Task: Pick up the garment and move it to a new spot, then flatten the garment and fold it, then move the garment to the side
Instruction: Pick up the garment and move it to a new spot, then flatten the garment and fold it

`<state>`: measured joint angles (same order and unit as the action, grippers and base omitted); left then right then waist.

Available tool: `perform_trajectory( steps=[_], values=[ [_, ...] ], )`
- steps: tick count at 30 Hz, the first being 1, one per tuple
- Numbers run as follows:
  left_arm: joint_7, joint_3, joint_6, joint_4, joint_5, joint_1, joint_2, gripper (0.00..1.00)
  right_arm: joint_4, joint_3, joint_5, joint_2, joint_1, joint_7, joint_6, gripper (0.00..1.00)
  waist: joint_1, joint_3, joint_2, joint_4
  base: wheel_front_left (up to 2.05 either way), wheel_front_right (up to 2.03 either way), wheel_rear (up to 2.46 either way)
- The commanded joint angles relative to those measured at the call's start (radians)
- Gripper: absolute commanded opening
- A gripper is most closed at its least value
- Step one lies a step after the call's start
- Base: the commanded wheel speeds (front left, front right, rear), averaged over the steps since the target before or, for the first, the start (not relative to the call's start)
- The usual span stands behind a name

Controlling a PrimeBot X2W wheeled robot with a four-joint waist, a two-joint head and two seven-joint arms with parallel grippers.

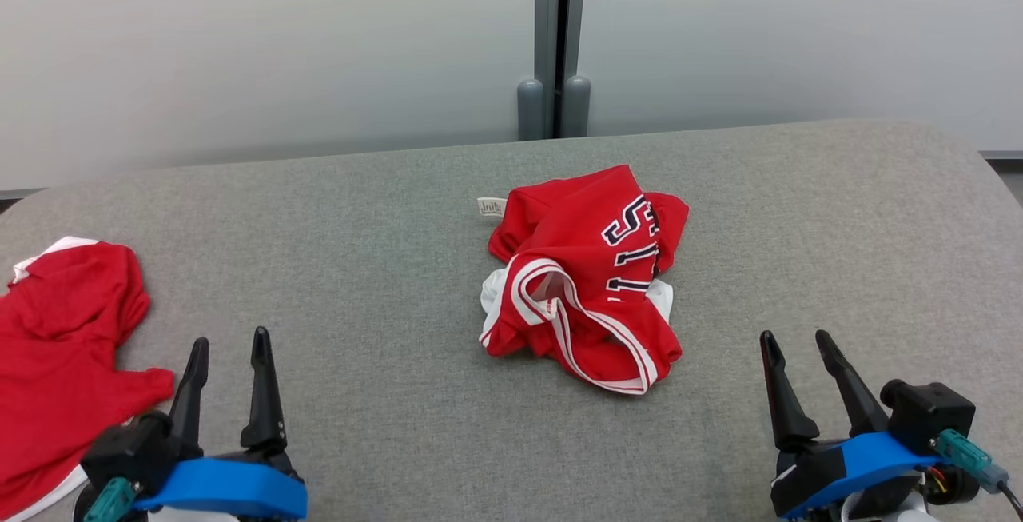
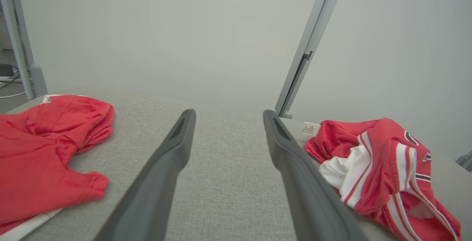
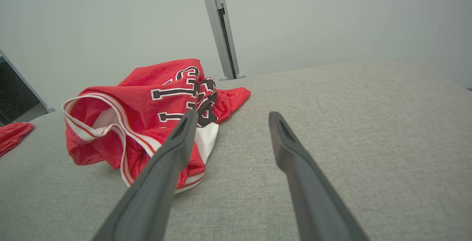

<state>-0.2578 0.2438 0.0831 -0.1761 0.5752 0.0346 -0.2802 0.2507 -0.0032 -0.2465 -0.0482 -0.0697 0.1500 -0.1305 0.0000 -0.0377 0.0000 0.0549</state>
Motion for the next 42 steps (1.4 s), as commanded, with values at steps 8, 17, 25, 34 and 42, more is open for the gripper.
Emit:
perform_trajectory(
  steps=[8, 17, 25, 34, 42],
  values=[
    [-0.008, -0.02, -0.002, 0.024, -0.045, -0.091, 0.009, 1.0, 0.013, -0.002, 0.022, -0.004, 0.043, -0.041, -0.001, 1.0, 0.0, 0.019, 0.0, -0.006, 0.0, 0.0, 0.0],
    [0.052, 0.006, 0.012, 0.047, -0.068, -0.084, -0.027, 1.0, 0.004, -0.001, 0.019, -0.004, 0.049, -0.06, -0.001, 1.0, 0.0, 0.022, 0.0, -0.005, 0.0, 0.0, 0.0],
    [0.079, 0.012, 0.028, 0.087, -0.072, -0.081, -0.039, 1.0, 0.001, 0.009, 0.008, -0.004, 0.043, -0.065, -0.001, 1.0, 0.0, 0.018, 0.0, -0.002, 0.0, 0.0, 0.0],
    [0.085, 0.01, 0.036, 0.12, -0.061, -0.068, -0.035, 1.0, -0.011, 0.073, 0.019, -0.004, -0.009, -0.076, -0.001, 1.0, 0.0, -0.01, 0.0, -0.006, 0.0, 0.0, 0.0],
    [0.096, 0.024, 0.031, 0.14, -0.07, -0.019, -0.036, 1.0, 0.098, 0.173, 0.089, -0.004, -0.15, -0.172, -0.001, 1.0, 0.0, -0.081, 0.0, -0.037, 0.0, 0.0, 0.0]
  ],
)
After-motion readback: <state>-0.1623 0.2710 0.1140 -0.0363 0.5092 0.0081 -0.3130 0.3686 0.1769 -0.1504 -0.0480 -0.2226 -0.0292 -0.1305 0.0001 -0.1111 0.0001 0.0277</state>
